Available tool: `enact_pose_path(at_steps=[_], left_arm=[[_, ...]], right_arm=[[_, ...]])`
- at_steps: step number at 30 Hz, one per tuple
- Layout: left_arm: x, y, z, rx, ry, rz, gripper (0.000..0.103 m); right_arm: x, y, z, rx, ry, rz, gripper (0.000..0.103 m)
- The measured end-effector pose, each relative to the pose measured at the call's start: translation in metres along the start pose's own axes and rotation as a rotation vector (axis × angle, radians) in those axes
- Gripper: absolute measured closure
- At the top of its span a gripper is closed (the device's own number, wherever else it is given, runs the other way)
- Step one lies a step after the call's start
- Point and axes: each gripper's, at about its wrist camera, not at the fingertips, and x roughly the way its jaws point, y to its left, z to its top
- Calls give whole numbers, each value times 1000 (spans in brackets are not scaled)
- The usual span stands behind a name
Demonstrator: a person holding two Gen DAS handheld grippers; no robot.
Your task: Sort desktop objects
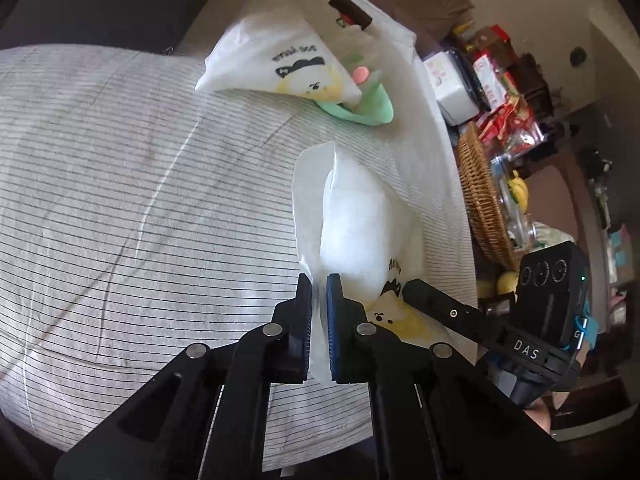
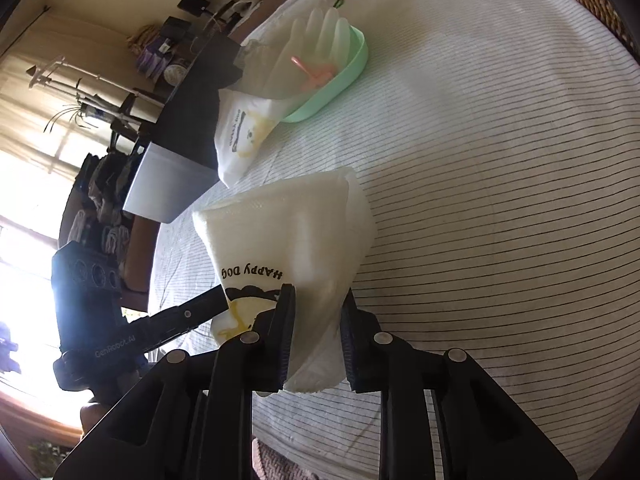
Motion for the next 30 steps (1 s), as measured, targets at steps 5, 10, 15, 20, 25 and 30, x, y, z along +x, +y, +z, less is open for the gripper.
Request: enact_pose_path(at_steps=[5, 10, 15, 20, 25, 30], left_arm=[[-53, -18, 27, 68, -68, -34, 97], [-132, -27, 94, 185, -177, 28, 97], [-175, 3, 182, 204, -206, 170, 97], [-152, 68, 243, 142, -148, 283, 97], [-101, 108, 274, 125, -77, 354, 97], [-60, 122, 284, 140, 3, 409, 96]], right_arm=[[-23, 62, 21, -108, -67, 34, 82], [-25, 159, 77, -258, -102, 63, 82], [31, 239, 142, -328, -85, 66, 82], [121, 262, 185, -273, -14, 24, 82], [190, 263, 203, -325, 22, -119, 82], [238, 263, 203, -477, 99, -356, 83]])
